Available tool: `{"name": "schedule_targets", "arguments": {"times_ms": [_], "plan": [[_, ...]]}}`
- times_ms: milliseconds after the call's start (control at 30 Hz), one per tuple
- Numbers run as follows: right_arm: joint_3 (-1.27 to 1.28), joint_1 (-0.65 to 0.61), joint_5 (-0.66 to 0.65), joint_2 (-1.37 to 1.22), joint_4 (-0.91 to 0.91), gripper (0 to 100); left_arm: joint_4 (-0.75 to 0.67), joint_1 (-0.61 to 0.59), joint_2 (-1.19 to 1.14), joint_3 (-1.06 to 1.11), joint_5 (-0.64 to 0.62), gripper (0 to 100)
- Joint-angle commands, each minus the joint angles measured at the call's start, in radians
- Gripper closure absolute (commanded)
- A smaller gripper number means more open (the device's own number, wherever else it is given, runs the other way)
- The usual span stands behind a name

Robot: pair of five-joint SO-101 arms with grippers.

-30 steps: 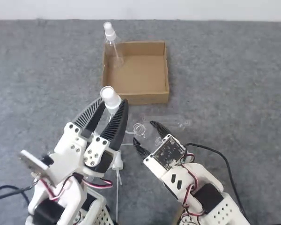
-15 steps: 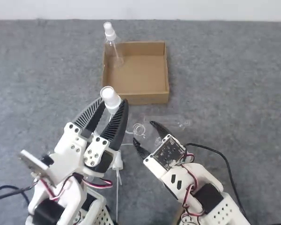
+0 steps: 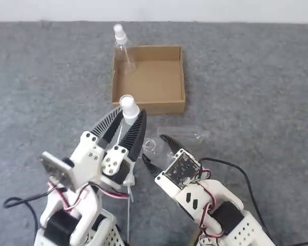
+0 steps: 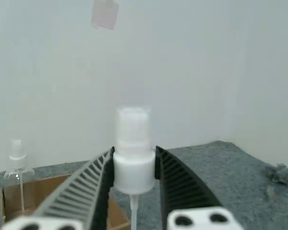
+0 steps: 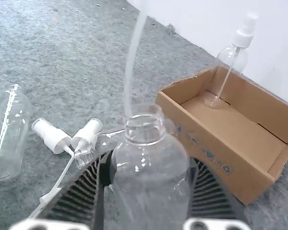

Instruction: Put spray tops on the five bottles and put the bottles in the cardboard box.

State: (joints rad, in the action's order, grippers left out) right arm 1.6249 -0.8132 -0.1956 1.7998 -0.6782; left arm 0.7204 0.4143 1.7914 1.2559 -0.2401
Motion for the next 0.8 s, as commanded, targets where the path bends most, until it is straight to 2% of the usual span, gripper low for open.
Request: {"name": "schedule_targets", "arguments": {"times_ms": [0,767], "plan": [[-0.020,-0.010,-0.012,0.012,-0.008,90.2,-0.037,0.003,0.009,0.008,0.009,99],[-0.021,0.021,0.048,0.012,0.002,90.2,-0.017,0.006,0.009,0.074,0.008,99]]}}
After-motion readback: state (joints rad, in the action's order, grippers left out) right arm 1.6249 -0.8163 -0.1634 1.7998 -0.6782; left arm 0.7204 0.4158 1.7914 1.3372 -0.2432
